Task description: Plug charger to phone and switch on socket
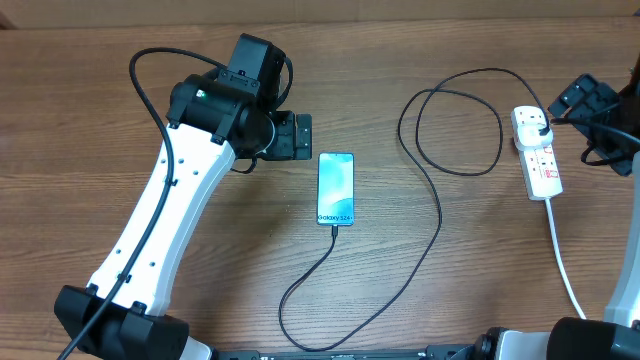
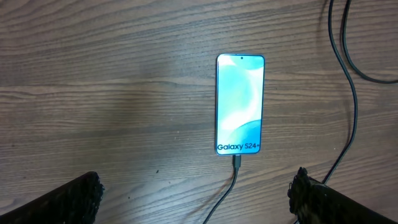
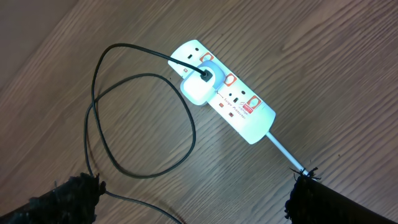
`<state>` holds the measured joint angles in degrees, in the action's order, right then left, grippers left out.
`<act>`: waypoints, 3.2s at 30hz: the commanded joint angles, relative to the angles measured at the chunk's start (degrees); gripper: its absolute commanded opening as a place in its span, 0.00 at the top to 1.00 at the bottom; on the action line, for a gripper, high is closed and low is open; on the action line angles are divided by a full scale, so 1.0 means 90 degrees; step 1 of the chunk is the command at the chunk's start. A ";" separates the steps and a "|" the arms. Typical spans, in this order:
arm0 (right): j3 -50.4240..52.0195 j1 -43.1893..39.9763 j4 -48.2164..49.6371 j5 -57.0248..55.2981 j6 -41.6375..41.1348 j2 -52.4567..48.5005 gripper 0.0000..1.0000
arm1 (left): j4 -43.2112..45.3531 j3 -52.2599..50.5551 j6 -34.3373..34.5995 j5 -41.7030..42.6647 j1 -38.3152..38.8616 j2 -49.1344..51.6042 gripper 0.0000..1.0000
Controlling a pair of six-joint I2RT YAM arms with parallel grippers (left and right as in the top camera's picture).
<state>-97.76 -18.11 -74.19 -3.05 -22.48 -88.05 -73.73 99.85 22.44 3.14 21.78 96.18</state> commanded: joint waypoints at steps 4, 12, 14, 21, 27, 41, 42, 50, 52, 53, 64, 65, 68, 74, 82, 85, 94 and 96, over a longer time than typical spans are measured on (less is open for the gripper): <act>0.0022 0.0012 0.0017 -0.0083 -0.0046 0.0032 0.00 | 0.0015 0.0124 -0.0070 -0.0090 0.0041 0.0002 0.01; 0.0022 0.0012 0.0017 -0.0083 -0.0046 0.0032 0.00 | 0.0236 0.0124 -0.0068 -0.0233 0.0041 0.0002 0.01; 0.0022 0.0012 0.0017 -0.0083 -0.0049 0.0032 0.00 | 0.0384 0.0124 -0.0068 -0.0231 0.0041 0.0000 0.01; 0.0022 0.0012 0.0017 -0.0083 -0.0046 0.0032 0.00 | 0.0415 0.0124 -0.0068 -0.0231 0.0041 -0.0007 0.01; 0.0022 0.0012 0.0017 -0.0083 -0.0046 0.0032 0.00 | 0.0415 0.0124 -0.0070 -0.0282 0.0041 -0.0012 0.01; 0.0022 0.0012 0.0017 -0.0083 -0.0046 0.0032 0.00 | 0.1445 -0.0075 -0.0138 -0.1348 0.0134 -0.0282 0.01; 0.0022 0.0012 0.0017 -0.0083 -0.0046 0.0032 0.00 | 0.1600 -0.0153 -0.0216 -0.1404 0.0172 -0.0359 0.01; 0.0022 0.0012 0.0017 -0.0083 -0.0046 0.0032 0.00 | 0.3279 -0.1282 -0.1423 -0.1423 0.0330 -0.1336 0.01; 0.0022 0.0012 0.0017 -0.0083 -0.0046 0.0032 0.00 | 0.3667 -0.1634 -0.1715 -0.1421 0.0289 -0.1622 0.01; 0.0022 0.0012 0.0017 -0.0083 -0.0046 0.0032 0.00 | 0.3847 -0.1819 -0.1841 -0.1423 0.0274 -0.1778 0.01; 0.0022 0.0012 0.0017 -0.0083 -0.0046 0.0032 0.00 | 0.5144 -0.3147 -0.1972 -0.1360 0.0112 -0.2829 0.01; 0.0022 0.0012 0.0017 -0.0083 -0.0046 0.0032 0.00 | 0.5260 -0.3242 -0.1972 -0.1341 0.0112 -0.2883 0.01; 0.0022 0.0012 0.0017 -0.0083 -0.0046 0.0032 0.00 | 0.5724 -0.3594 -0.1977 -0.1234 0.0112 -0.3101 0.01; 0.0022 0.0012 0.0017 -0.0083 -0.0046 0.0032 0.00 | 0.6380 -0.4172 -0.1974 -0.1207 0.0087 -0.3473 0.01; 0.0022 0.0012 0.0017 -0.0083 -0.0046 0.0032 0.00 | 0.7181 -0.5054 -0.1982 -0.0415 -0.0374 -0.4078 0.01; 0.0022 0.0012 0.0017 -0.0083 -0.0046 0.0032 0.00 | 0.7740 -0.5627 -0.2140 -0.0170 -0.0478 -0.4483 0.01; 0.0022 0.0012 0.0017 -0.0083 -0.0046 0.0032 0.00 | 0.9700 -0.7373 -0.2212 0.0136 -0.0512 -0.5569 0.01; 0.0022 0.0012 0.0017 -0.0083 -0.0049 0.0032 0.00 | 0.9996 -0.7657 -0.2210 0.0172 -0.0542 -0.5744 0.01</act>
<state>-97.76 -18.11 -74.19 -3.22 -22.48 -88.05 14.22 34.15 3.95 3.07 17.50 46.59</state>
